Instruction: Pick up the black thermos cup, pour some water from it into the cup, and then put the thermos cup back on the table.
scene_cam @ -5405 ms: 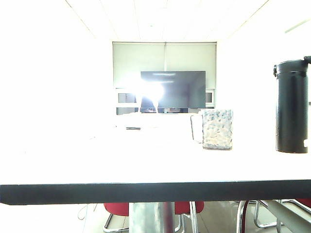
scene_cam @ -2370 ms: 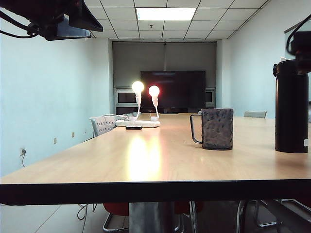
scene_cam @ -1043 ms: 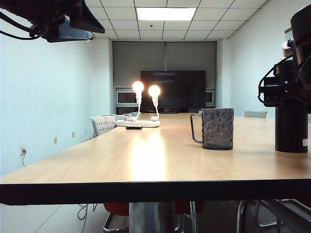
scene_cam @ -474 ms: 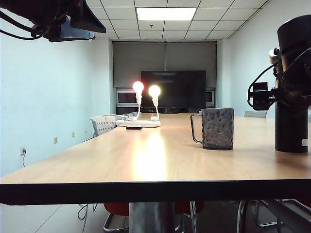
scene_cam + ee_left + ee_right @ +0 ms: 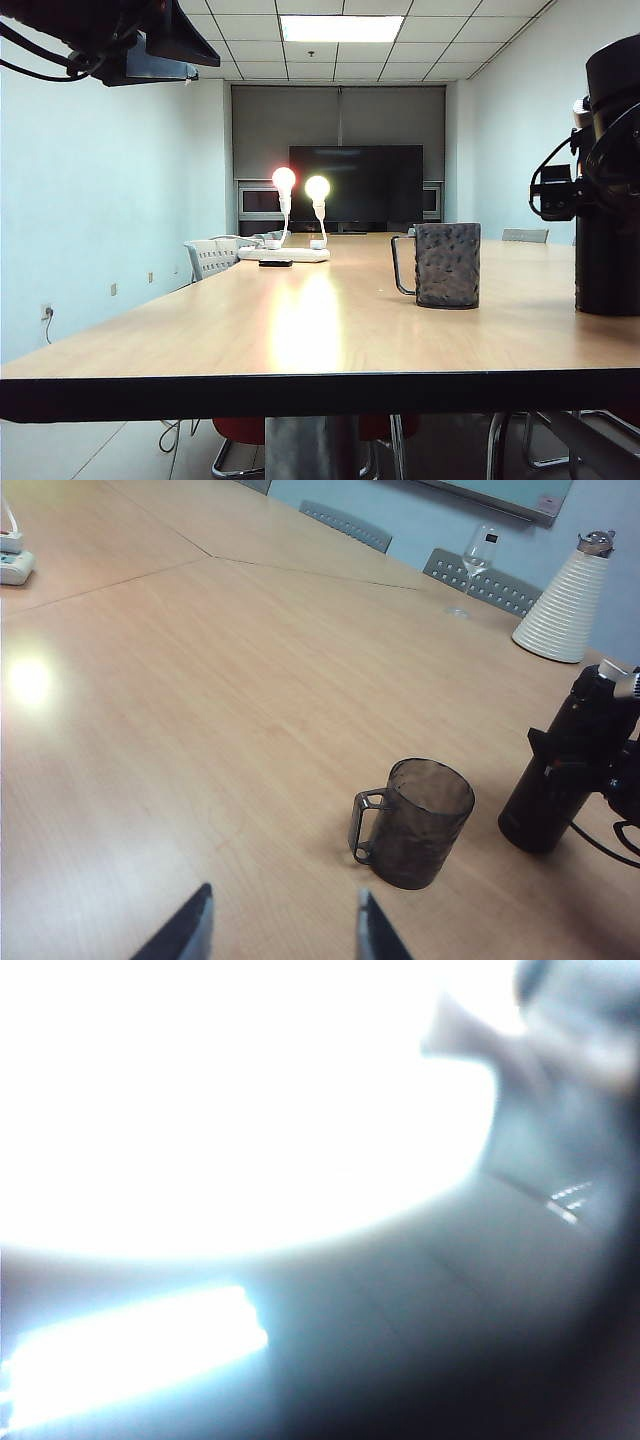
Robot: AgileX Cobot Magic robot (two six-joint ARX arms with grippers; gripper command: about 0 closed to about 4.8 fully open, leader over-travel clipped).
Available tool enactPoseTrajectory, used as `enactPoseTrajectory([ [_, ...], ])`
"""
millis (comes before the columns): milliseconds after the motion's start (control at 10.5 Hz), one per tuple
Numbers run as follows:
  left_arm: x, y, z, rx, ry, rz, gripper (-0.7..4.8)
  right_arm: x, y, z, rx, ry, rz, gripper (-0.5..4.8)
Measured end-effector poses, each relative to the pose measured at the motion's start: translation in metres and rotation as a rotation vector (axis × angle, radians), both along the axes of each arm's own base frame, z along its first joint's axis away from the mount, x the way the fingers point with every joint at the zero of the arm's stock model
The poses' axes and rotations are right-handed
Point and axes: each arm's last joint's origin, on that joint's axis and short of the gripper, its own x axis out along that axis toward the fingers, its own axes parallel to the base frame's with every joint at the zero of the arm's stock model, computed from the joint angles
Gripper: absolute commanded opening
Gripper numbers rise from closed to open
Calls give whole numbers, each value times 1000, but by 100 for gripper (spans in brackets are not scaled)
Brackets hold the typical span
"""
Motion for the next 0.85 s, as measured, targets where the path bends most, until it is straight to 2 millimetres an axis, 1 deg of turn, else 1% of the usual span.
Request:
enactPoseTrajectory([
  [379, 0, 0, 0, 0, 0, 0, 183, 0, 4, -3, 4, 32, 65, 479],
  [853, 0, 0, 0, 0, 0, 0, 183, 0, 4, -3, -39, 57, 77, 479],
])
